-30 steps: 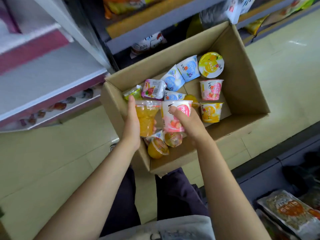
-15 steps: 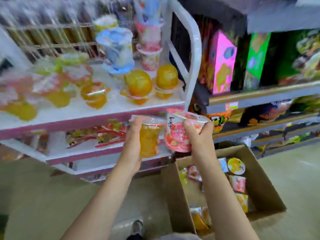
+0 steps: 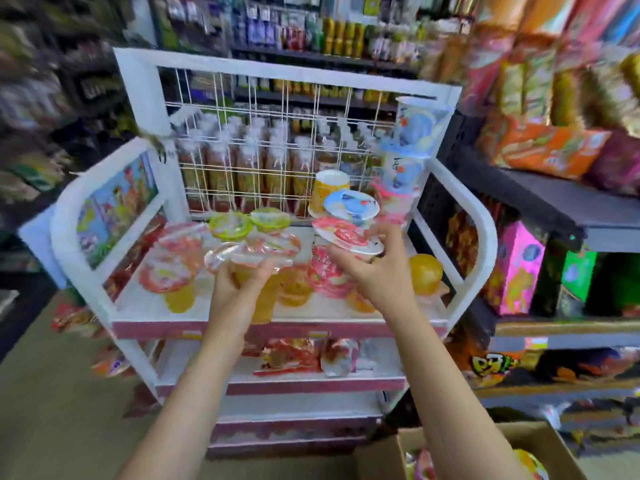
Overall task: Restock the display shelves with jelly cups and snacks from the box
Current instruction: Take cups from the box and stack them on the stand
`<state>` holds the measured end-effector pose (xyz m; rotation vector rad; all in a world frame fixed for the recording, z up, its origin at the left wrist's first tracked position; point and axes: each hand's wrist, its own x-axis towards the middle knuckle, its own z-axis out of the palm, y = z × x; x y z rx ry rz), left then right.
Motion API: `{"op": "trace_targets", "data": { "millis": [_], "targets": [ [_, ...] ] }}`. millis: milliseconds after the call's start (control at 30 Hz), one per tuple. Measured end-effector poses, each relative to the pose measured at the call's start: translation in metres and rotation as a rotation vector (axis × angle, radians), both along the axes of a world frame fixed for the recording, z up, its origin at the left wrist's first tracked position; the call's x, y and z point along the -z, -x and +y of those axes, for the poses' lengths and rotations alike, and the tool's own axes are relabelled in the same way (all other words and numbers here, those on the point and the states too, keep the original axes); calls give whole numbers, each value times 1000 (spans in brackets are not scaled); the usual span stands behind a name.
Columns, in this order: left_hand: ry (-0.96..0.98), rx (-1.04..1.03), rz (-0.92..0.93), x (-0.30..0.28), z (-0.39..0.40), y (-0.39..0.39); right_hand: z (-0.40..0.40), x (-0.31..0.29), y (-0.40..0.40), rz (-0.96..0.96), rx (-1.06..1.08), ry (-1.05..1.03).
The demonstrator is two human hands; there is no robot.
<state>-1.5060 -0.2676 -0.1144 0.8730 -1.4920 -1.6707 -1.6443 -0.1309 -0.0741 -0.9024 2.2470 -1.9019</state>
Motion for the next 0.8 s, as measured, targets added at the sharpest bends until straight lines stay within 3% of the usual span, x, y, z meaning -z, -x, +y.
{"op": "trace_targets", "data": {
  "millis": [200,333,667,733,800],
  "targets": [
    [-4,-32,31,2,-36,-11,-86,4,20,114,-40,-20],
    [-47,-42,56,8,-46,-15,-133,24,37,212,-84,-205],
    [-134,-51,39,16,-55,-27,-136,16,18,178,-64,-163],
    [-108,-1,36,13,-55,-26,-121,13,5,178,-164,-140],
    [-62,79,17,7,-55,-23,-105,8,-10,38,-433,-182]
  ]
}}
